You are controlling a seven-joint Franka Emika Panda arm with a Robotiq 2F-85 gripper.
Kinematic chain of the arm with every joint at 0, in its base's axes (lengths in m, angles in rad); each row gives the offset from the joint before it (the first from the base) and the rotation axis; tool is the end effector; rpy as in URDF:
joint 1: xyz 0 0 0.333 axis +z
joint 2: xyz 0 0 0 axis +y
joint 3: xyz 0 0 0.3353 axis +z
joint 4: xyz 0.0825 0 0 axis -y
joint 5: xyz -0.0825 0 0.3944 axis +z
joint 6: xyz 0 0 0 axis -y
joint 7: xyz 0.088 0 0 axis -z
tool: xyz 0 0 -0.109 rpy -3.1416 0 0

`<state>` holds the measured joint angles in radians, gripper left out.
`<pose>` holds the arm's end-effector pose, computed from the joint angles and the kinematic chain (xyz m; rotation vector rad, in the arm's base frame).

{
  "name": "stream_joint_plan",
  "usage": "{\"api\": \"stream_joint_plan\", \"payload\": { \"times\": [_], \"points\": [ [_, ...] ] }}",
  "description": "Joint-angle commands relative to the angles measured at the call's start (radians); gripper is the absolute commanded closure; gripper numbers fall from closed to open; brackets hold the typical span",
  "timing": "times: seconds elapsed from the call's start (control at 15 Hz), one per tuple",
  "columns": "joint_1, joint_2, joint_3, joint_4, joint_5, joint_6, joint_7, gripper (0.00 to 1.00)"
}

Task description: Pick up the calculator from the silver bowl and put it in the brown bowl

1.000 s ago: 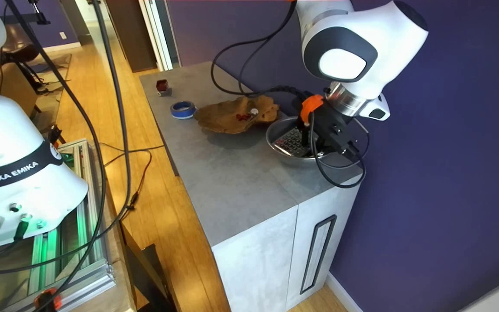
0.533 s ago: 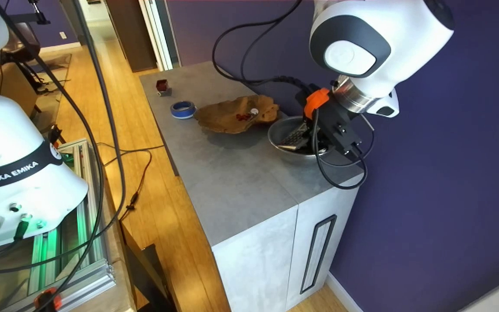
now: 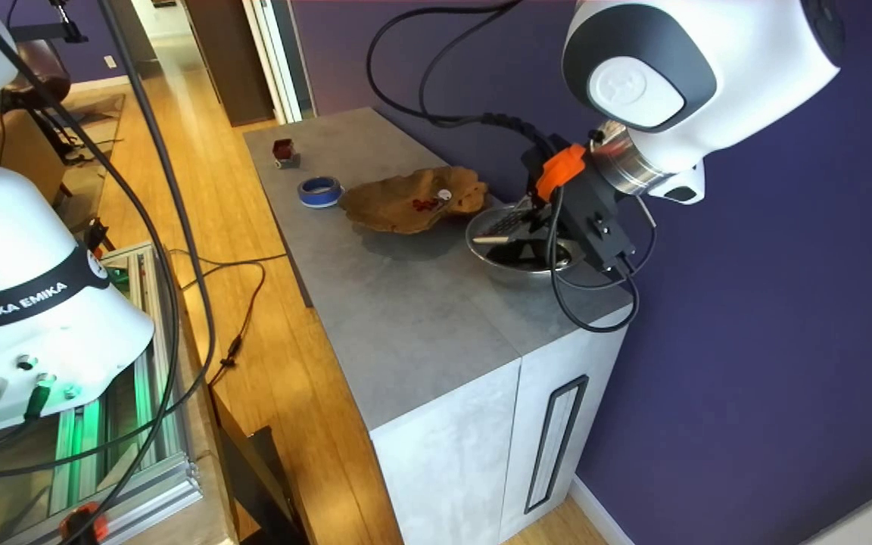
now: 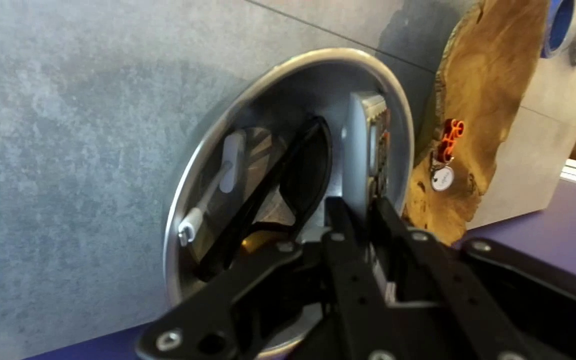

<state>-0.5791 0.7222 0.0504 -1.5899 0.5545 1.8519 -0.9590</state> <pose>0.5973 -0.3045 0.1986 -2.4481 -0.1721 -0.0300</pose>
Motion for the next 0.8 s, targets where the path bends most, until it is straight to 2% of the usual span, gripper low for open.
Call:
{"api": "stream_joint_plan", "payload": {
  "times": [0.0,0.33,0.73],
  "points": [
    [-0.021,-0.025,-0.008,0.006,0.061,-0.093,-0.042,0.96],
    [0.036,-0.148,-0.015,-0.142,0.068,-0.085,-0.161,0.96],
    [0.219,-0.356,-0.022,-0.436,0.026,-0.011,-0.300,0.96]
  ]
}}
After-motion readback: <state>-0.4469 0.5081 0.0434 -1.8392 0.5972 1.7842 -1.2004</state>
